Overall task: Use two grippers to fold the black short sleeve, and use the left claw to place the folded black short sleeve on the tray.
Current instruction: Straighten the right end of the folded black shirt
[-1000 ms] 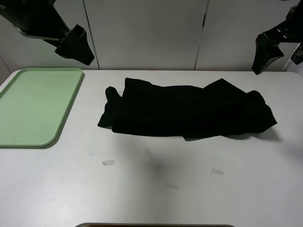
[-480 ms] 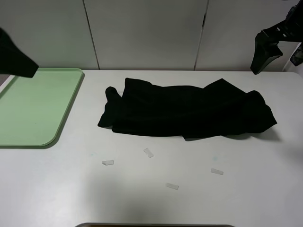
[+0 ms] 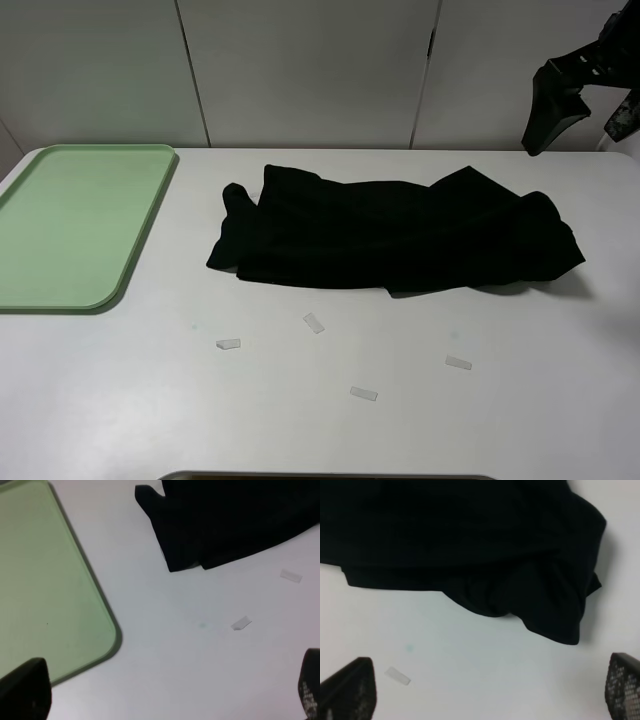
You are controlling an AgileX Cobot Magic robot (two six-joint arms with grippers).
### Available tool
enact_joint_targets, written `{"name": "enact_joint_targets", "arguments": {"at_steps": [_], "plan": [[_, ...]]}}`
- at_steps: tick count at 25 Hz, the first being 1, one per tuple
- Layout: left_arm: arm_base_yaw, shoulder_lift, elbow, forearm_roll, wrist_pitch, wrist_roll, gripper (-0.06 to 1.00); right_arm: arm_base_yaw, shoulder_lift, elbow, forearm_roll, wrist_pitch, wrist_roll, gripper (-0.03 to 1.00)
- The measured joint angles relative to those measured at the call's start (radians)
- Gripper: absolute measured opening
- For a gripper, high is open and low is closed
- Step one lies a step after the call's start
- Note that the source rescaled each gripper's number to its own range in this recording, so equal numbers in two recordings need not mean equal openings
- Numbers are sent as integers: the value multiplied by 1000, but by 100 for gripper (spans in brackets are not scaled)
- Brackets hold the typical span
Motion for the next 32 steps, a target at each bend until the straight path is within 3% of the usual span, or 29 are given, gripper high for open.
{"name": "enact_joint_targets", "arguments": {"at_steps": [12, 17, 28, 32], "plan": [[0, -398, 123, -48, 157, -78, 99, 0, 0, 0, 11, 1, 0, 100], [0, -404, 188, -81, 167, -78, 99, 0, 0, 0, 15, 2, 0, 100], [0, -404, 191, -82, 163, -79, 99, 0, 0, 0, 23, 2, 0, 100], [52, -404, 191, -82, 163, -79, 99, 0, 0, 0, 23, 2, 12, 100]]}}
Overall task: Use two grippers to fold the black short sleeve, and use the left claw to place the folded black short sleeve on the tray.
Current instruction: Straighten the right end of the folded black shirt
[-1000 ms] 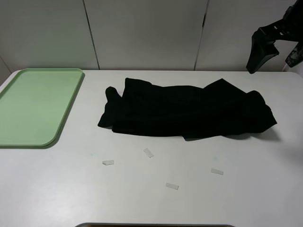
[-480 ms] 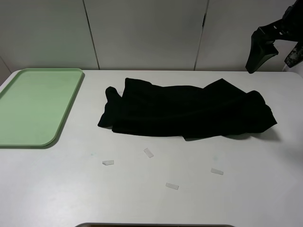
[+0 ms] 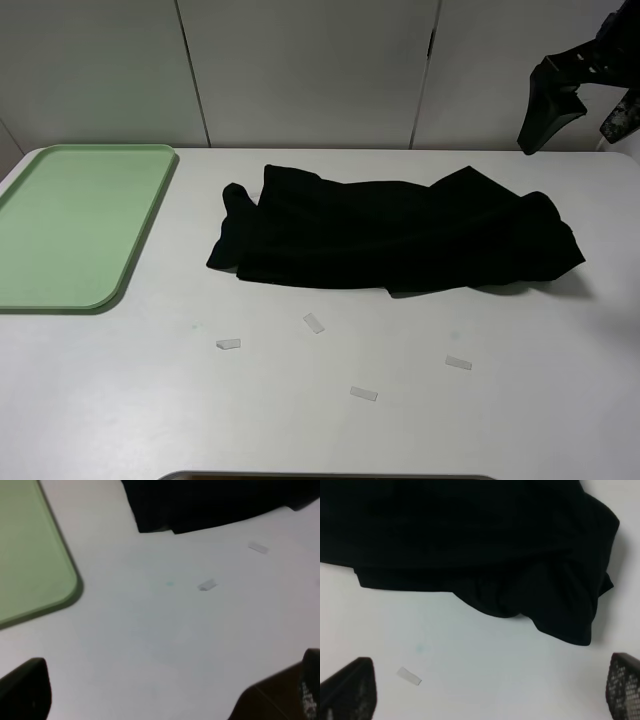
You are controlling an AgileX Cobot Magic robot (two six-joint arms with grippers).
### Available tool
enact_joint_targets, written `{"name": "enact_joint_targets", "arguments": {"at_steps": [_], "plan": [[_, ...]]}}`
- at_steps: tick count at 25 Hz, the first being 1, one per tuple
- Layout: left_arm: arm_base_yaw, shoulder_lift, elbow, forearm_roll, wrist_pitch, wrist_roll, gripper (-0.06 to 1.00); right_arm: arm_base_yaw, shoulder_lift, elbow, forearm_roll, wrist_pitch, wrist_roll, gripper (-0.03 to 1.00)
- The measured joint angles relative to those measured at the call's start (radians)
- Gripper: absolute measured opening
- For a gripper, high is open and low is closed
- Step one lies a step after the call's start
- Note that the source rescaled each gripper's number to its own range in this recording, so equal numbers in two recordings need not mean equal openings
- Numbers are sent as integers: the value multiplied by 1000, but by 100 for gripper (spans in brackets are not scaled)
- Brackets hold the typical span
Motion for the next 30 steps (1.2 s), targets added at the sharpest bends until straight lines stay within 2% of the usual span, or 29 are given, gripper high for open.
{"name": "enact_joint_targets", "arguments": {"at_steps": [8, 12, 20, 25, 30], "plan": [[261, 0, 1, 0, -1, 0, 99, 0, 0, 0, 34, 0, 15, 100], [347, 0, 1, 0, -1, 0, 99, 0, 0, 0, 45, -7, 15, 100], [368, 0, 1, 0, -1, -1, 99, 0, 20, 0, 30, -148, 1, 100], [368, 0, 1, 0, -1, -1, 99, 0, 129, 0, -57, -275, 0, 100], [368, 0, 1, 0, -1, -1, 99, -22, 256, -2, -133, -345, 69, 100]]}}
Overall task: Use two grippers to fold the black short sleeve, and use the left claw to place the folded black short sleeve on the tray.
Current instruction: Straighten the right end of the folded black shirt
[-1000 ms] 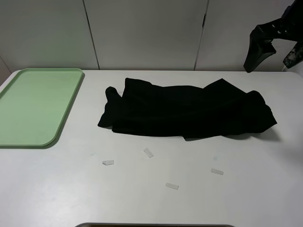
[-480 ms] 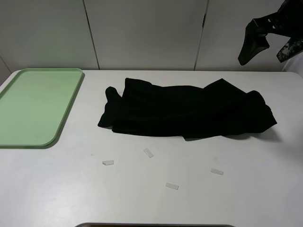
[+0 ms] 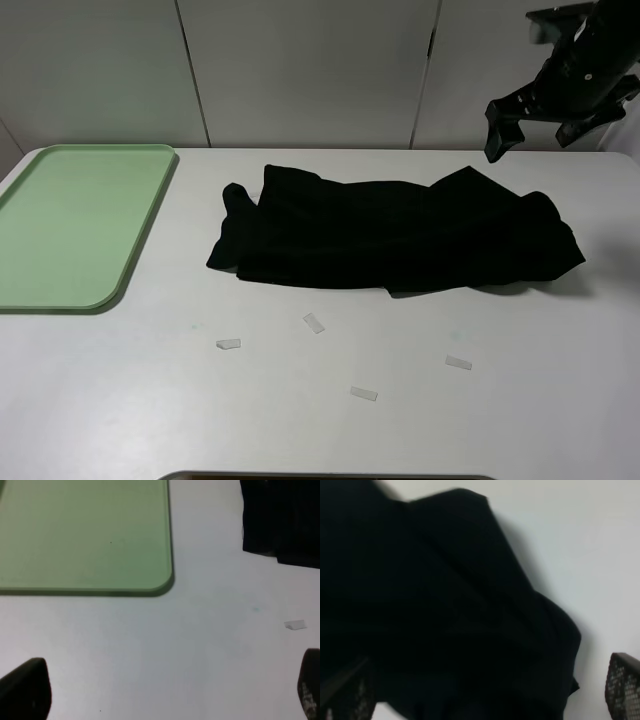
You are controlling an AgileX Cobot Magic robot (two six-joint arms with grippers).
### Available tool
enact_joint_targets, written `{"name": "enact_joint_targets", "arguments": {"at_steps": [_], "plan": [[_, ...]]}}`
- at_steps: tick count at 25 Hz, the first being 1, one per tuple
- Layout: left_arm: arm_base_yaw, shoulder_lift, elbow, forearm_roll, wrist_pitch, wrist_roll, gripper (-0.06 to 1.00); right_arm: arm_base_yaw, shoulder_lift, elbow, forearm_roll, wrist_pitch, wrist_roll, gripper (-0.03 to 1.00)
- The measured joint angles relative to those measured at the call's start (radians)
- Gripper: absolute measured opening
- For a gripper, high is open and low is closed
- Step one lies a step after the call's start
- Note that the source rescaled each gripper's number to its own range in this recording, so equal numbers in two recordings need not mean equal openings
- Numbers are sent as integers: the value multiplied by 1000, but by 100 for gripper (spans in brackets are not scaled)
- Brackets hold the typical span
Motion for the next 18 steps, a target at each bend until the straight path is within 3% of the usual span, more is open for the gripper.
{"name": "enact_joint_targets", "arguments": {"at_steps": [10, 18], "plan": [[0, 0, 0, 0, 0, -1, 99, -155, 186, -38, -13, 13, 42, 100], [6, 0, 0, 0, 0, -2, 99, -207, 255, -38, 53, 112, -22, 100]]}}
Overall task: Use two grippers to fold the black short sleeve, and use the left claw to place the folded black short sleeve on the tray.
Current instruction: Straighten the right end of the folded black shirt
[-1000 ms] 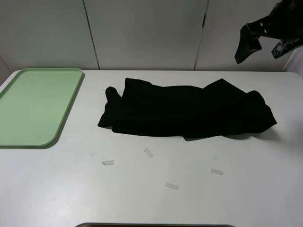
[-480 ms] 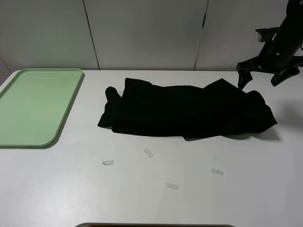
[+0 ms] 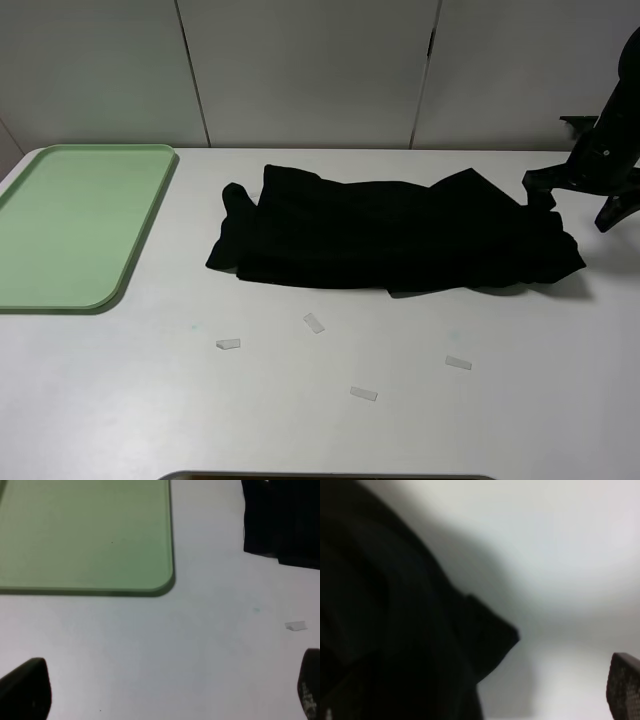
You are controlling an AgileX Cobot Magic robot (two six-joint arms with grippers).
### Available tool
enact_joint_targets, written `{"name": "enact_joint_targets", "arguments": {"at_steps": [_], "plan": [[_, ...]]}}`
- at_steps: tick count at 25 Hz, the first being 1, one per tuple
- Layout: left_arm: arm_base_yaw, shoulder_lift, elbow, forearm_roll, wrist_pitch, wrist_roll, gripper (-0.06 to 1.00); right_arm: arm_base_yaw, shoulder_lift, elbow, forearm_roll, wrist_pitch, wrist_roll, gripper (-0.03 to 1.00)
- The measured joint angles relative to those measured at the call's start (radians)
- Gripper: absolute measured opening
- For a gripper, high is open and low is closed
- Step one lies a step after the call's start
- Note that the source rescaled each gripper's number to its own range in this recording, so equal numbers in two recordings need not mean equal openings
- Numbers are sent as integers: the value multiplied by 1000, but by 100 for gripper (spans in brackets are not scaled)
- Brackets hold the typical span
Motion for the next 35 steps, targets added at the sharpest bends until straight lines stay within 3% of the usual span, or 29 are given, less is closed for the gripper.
{"name": "enact_joint_targets", "arguments": {"at_steps": [5, 21, 24, 29, 31, 35], "plan": [[0, 0, 0, 0, 0, 0, 99, 0, 53, 0, 67, -11, -59, 100], [0, 0, 0, 0, 0, 0, 99, -1, 131, -3, 83, -68, -77, 99], [0, 0, 0, 0, 0, 0, 99, -1, 131, -3, 91, -79, -89, 81], [0, 0, 0, 0, 0, 0, 99, -1, 133, -3, 116, -88, -90, 26], [0, 0, 0, 0, 0, 0, 99, -1, 133, -3, 118, -88, -90, 9], [0, 0, 0, 0, 0, 0, 99, -1, 133, -3, 118, -85, -90, 8]]}}
